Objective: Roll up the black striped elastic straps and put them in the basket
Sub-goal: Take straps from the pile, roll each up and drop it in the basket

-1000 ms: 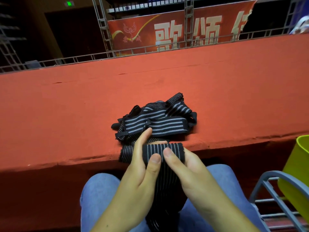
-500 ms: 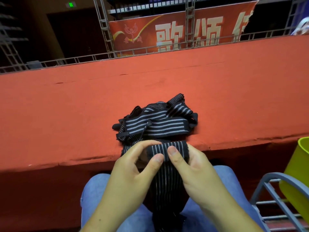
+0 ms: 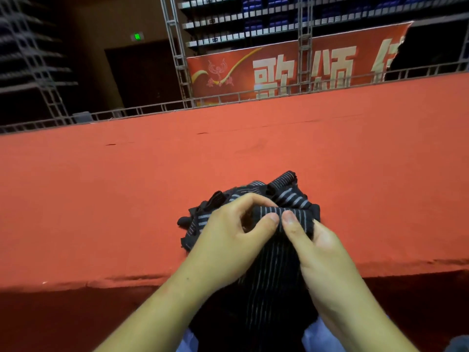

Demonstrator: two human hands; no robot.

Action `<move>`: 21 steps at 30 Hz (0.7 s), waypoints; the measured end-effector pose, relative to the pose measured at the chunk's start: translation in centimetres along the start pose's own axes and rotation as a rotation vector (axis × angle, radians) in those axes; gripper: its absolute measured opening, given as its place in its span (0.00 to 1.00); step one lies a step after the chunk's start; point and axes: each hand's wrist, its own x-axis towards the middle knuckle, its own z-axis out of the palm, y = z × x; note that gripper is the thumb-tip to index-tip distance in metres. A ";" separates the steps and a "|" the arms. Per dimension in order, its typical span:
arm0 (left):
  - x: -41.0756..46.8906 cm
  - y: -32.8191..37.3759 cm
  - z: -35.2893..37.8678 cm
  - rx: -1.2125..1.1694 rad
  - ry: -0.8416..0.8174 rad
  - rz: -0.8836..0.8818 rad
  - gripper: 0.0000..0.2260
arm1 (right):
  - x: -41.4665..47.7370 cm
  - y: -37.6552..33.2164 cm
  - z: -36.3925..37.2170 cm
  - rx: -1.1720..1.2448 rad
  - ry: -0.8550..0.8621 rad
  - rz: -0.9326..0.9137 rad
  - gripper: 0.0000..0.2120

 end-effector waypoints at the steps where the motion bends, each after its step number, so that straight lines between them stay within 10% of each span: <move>1: 1.3 0.3 0.5 0.008 -0.013 0.009 0.04 | 0.8 -0.1 -0.4 0.019 0.022 0.003 0.16; 15: 19.2 -4.2 3.6 -0.172 -0.560 -0.252 0.12 | 14.5 3.4 -3.2 -0.085 0.164 0.158 0.11; 21: 17.3 -10.5 4.2 -0.184 -0.436 -0.297 0.06 | 15.5 5.5 -3.7 -0.163 0.079 0.225 0.17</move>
